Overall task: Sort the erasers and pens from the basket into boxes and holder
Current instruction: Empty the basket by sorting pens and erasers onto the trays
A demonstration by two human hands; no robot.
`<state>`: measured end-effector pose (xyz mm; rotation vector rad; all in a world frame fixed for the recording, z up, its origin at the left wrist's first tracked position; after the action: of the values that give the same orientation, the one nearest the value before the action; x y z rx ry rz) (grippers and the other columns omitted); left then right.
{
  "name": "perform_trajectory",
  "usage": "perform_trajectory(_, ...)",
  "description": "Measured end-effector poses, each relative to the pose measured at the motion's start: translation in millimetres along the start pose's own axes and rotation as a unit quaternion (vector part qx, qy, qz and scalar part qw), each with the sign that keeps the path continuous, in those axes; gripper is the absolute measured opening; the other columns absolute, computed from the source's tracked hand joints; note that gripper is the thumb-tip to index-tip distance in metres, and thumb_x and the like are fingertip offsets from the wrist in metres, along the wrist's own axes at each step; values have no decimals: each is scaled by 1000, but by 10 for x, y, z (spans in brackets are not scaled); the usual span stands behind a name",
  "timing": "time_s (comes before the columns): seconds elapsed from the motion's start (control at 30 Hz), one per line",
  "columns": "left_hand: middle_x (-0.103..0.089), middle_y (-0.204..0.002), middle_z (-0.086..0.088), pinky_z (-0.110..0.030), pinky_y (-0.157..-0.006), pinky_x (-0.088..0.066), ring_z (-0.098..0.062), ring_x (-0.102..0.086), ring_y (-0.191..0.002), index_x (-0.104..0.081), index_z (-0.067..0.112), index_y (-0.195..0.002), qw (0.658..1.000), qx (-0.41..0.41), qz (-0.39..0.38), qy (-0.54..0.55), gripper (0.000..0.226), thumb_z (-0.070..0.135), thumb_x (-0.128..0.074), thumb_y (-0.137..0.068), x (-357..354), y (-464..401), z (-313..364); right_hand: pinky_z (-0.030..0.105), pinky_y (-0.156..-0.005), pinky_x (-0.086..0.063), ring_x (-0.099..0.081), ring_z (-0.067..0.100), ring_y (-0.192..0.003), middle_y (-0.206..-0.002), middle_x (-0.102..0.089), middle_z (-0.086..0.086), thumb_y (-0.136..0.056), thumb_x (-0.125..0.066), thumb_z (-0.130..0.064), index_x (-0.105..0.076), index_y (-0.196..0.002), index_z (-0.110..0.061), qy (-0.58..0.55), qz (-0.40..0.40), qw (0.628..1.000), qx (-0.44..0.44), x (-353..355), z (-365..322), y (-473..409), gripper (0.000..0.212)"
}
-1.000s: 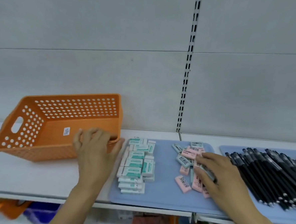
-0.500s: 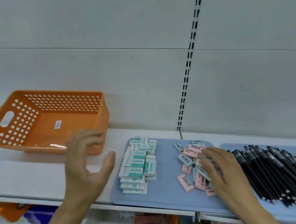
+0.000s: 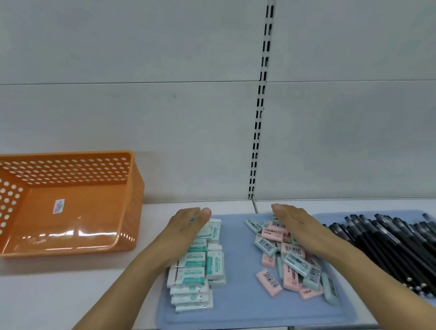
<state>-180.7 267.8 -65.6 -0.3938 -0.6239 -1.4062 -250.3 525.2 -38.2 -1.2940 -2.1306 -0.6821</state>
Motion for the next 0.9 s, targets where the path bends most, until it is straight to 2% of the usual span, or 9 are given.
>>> perform_trajectory(0.07,-50,-105,14,-20,-90,-36,-10,-47,-105,-48,26,-98,1000,-7,5,-3,56,75,-23,-89,-10,39,35,32,-96,-35,-46,27,-126,-144,-46,11,-96,-20,-56,-45,-137,-4,3,1,1000,5,-7,-20,24,72)
perform_trajectory(0.1,-50,-114,14,-24,-95,-35,-10,-45,-113,-51,29,-104,1000,-20,0,4,60,78,-22,-87,-10,41,32,30,-92,-37,-47,30,-123,-140,-49,15,-94,-19,-58,-46,-135,-1,5,0,1000,8,-13,-15,37,75)
perform_trajectory(0.2,-35,-138,25,-30,-109,-22,-2,-33,-129,-37,41,-141,998,-3,6,56,61,73,-26,-90,19,35,-47,5,-75,-37,-54,18,-116,-132,-56,8,-92,-19,-61,-49,-135,-10,-13,-5,1000,13,-25,63,110,73)
perform_trajectory(0.27,-36,-145,22,-27,-106,-25,-2,-38,-127,-38,43,-141,994,31,45,95,43,55,-36,-99,46,7,-76,-1,-84,-30,-50,2,-118,-135,-53,-8,-93,-19,-66,-45,-142,-25,-23,14,999,33,-24,167,202,68)
perform_trajectory(0.3,-35,-148,18,-24,-104,-26,-3,-40,-126,-40,41,-140,992,32,60,105,39,45,-41,-101,48,30,-144,6,-95,-23,-41,-2,-125,-142,-43,-17,-91,-20,-71,-39,-144,-35,-20,26,999,44,-28,220,255,67)
perform_trajectory(0.37,-29,-148,25,-22,-106,-25,4,-33,-128,-41,41,-139,993,9,60,100,45,52,-46,-95,-27,157,-147,20,-107,-19,-27,-4,-134,-147,-29,-27,-89,-29,-71,-35,-144,-43,-11,39,998,52,-71,288,340,62)
perform_trajectory(0.53,-23,-152,24,-29,-114,-24,1,-27,-137,-36,38,-143,995,-39,59,66,76,67,-52,-74,-116,474,-4,28,-109,-31,-36,1,-132,-149,-36,-18,-86,-41,-63,-40,-143,-37,0,75,995,64,-237,279,407,62)
perform_trajectory(0.7,-30,-152,18,-27,-101,-29,-3,-34,-129,-34,40,-144,982,36,128,138,62,59,-50,-87,-23,698,11,35,-106,-34,-41,14,-133,-148,-40,-6,-92,-41,-56,-40,-145,-27,-11,192,981,-3,-42,257,570,61)
perform_trajectory(0.9,-52,-139,6,-24,-96,-40,-9,-55,-117,-41,23,-142,964,130,35,228,66,46,-63,-84,105,959,20,41,-105,-40,-46,24,-129,-148,-43,8,-95,-52,-45,-34,-148,-11,-29,97,983,-153,52,310,647,65)
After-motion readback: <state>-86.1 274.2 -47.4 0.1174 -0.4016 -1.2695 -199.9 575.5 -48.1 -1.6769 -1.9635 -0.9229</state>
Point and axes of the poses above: each hand's wrist, its own y-axis away from the middle knuckle, its own x-axis out of the back of the hand, z = x × y, the point moved 1 cm from there along -y, towards the middle knuckle
